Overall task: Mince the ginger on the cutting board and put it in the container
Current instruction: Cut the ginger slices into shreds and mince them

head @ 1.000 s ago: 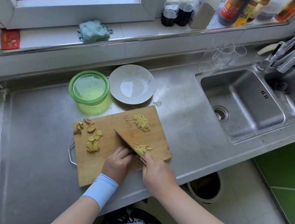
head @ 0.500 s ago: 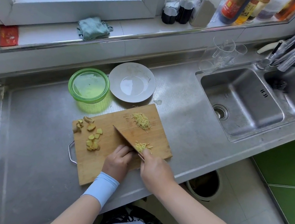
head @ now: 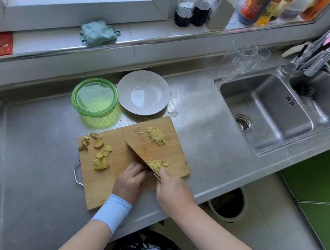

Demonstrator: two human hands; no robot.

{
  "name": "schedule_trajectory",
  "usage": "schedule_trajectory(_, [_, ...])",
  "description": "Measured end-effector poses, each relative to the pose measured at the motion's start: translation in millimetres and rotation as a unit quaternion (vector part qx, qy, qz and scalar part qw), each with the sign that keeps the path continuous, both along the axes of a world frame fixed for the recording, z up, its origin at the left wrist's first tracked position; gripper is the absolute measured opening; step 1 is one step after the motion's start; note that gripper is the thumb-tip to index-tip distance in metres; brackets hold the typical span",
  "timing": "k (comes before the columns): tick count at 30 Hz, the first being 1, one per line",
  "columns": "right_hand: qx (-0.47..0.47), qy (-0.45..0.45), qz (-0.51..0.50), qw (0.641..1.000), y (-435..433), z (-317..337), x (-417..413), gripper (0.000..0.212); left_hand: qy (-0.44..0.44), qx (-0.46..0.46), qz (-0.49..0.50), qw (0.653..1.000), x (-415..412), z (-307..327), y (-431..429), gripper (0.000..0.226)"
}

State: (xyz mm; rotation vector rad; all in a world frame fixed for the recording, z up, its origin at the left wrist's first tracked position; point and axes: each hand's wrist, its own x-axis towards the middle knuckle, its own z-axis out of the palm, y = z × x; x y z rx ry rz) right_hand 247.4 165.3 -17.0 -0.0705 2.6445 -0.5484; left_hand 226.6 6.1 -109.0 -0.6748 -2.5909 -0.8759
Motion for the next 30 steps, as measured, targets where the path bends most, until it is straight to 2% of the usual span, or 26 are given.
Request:
schedule_trajectory(4, [-0.009,0.003,0.009,1.000,8.2,3.9,8.4,0.016,0.001,0.006,0.005,1.000,0.0,-1.2,-0.6,0.024])
schedule_trajectory(8, [0.000,-0.011,-0.006,1.000,21.9,1.8,27.9,0.033,-0.006,0.010,0.004,1.000,-1.9,-2.3,-0.7,0.031])
schedule_trajectory(13, [-0.006,0.000,-0.004,1.000,6.6,-2.3,11.8,0.013,0.003,0.007,0.011,1.000,-1.1,2.2,1.7,0.020])
schedule_trajectory(19, [-0.010,0.010,0.007,1.000,9.4,0.3,10.3,0.017,0.016,-0.002,0.022,1.000,-0.9,1.1,3.5,0.011])
schedule_trajectory(23, [-0.016,-0.005,-0.013,1.000,24.3,1.8,30.9,0.027,0.013,0.005,0.018,1.000,-1.6,-0.6,3.1,0.005])
schedule_trajectory(27, [-0.010,-0.002,-0.008,1.000,10.9,-0.5,16.2,0.016,0.013,-0.006,0.021,1.000,-1.1,-1.2,3.7,0.007])
schedule_trajectory(30, [-0.004,0.005,0.000,1.000,-1.6,0.6,-1.6,0.016,0.012,-0.011,0.026,1.000,-1.5,-2.2,2.8,0.007])
